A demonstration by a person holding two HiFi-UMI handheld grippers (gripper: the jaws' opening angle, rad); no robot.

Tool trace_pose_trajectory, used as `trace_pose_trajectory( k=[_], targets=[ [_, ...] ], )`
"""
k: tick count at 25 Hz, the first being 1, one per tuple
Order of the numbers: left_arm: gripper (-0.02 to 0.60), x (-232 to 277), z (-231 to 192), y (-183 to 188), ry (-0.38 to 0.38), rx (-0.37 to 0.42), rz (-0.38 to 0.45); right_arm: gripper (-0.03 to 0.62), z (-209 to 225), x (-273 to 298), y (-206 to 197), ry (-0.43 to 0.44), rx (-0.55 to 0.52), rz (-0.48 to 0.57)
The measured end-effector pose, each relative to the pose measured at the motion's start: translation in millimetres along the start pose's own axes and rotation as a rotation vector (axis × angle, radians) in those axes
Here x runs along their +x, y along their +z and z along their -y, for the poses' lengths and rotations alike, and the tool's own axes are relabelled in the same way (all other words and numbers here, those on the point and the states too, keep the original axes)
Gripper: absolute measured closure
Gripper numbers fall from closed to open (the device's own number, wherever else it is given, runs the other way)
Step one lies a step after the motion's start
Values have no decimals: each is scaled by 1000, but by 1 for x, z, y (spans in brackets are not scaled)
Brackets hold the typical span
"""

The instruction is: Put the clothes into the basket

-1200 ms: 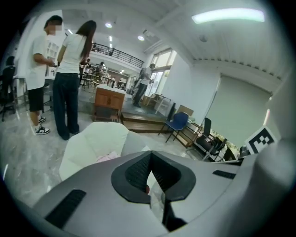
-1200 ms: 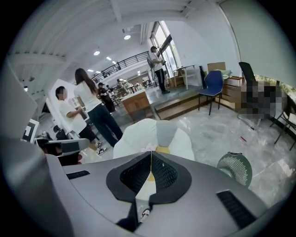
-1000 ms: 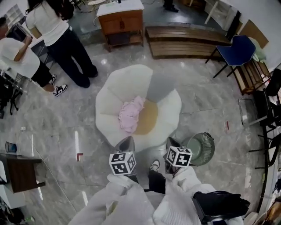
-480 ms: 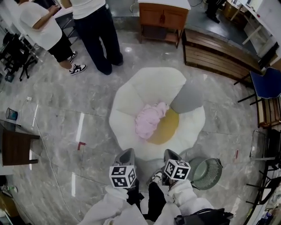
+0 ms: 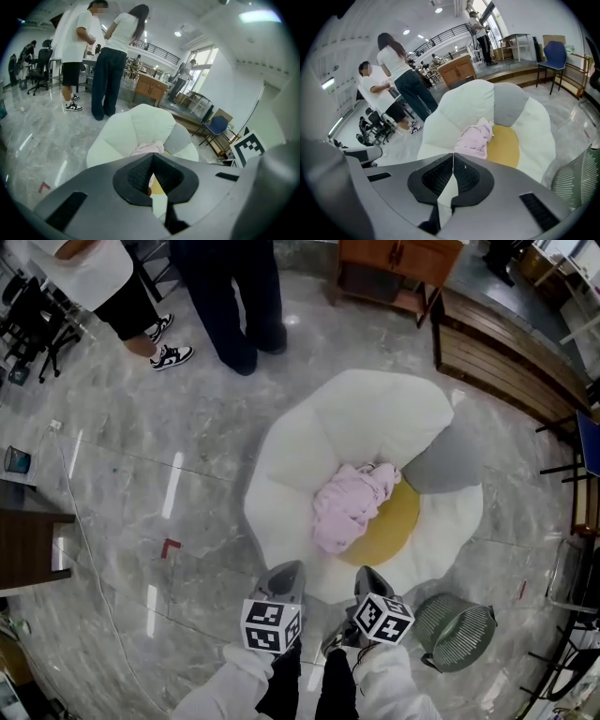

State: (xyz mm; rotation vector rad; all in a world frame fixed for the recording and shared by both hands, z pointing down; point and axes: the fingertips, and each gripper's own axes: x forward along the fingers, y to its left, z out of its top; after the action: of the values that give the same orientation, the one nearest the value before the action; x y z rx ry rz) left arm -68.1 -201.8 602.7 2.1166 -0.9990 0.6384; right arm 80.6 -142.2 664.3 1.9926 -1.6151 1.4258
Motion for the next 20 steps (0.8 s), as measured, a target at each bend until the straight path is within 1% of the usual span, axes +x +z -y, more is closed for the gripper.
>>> trace_pose_trajectory(
  k=[3, 7, 11, 14, 18, 20],
  targets=[
    [578, 28, -29, -15, 1, -16, -33, 569, 1, 37, -8, -6, -16, -7],
    [578, 57, -58, -36, 12, -40, -59, 569, 7, 72, -23, -3, -7, -20],
    [578, 86, -76, -59, 10, -38, -70, 569, 19, 104, -38, 5, -2, -18],
    [578, 103, -88, -82, 17, -62, -86, 568, 32, 123, -52, -9, -11, -31],
    [578, 119, -95, -102, 20, -77, -100, 568, 43, 140, -59, -11, -47, -43],
    [578, 123, -96, -109, 21, -87, -105, 568, 47, 145, -62, -9, -88, -58]
  ],
)
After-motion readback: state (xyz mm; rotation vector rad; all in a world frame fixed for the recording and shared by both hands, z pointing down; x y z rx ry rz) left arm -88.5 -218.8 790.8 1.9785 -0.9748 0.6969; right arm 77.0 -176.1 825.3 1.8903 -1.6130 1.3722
